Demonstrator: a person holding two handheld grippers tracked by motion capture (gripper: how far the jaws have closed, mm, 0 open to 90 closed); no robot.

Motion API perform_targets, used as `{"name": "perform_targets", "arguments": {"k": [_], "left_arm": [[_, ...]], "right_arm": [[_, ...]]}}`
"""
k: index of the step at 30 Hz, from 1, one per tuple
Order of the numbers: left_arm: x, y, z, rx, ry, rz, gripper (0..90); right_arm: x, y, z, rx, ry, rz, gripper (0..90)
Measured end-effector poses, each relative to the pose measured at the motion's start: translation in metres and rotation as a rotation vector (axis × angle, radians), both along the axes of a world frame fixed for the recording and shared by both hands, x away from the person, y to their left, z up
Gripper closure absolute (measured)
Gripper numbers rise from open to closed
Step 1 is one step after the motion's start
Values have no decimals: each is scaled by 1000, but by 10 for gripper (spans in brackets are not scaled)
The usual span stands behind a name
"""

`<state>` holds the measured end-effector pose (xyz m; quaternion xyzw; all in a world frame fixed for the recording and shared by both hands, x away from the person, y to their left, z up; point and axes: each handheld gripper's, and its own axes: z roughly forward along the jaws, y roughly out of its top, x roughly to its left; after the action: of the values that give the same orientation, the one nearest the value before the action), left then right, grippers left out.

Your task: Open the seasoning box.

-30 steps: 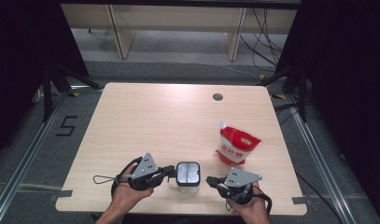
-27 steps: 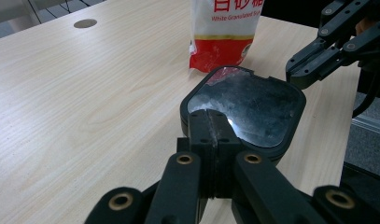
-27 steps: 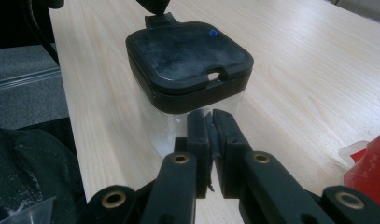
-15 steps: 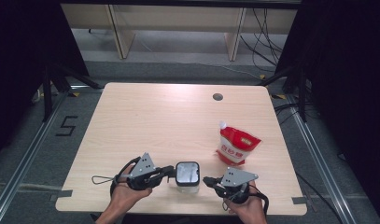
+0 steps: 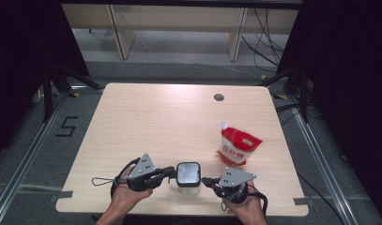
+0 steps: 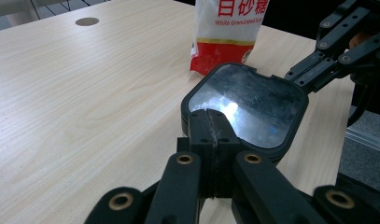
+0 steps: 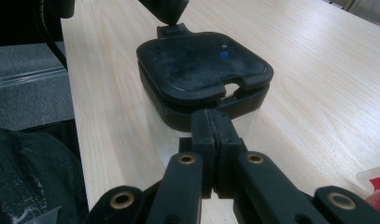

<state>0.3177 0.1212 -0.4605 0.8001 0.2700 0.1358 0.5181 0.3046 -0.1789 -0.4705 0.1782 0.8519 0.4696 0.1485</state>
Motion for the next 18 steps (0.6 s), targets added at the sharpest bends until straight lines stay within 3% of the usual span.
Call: {"name": "perform_targets", "arguments": {"k": [10, 13, 16, 18], "left_arm": [[0, 0, -1, -2, -10, -14, 893], [0, 0, -1, -4, 3, -7, 893], [1, 2, -2, -11, -8, -27, 891], [2, 3, -2, -38, 5, -30, 835]], "right_arm": [[-1, 1, 6, 6, -20, 10, 900], [-2, 2, 9, 7, -23, 16, 900], [-2, 3, 12, 14, -26, 6, 900], [-1, 4, 13, 9, -34, 12, 900]]}}
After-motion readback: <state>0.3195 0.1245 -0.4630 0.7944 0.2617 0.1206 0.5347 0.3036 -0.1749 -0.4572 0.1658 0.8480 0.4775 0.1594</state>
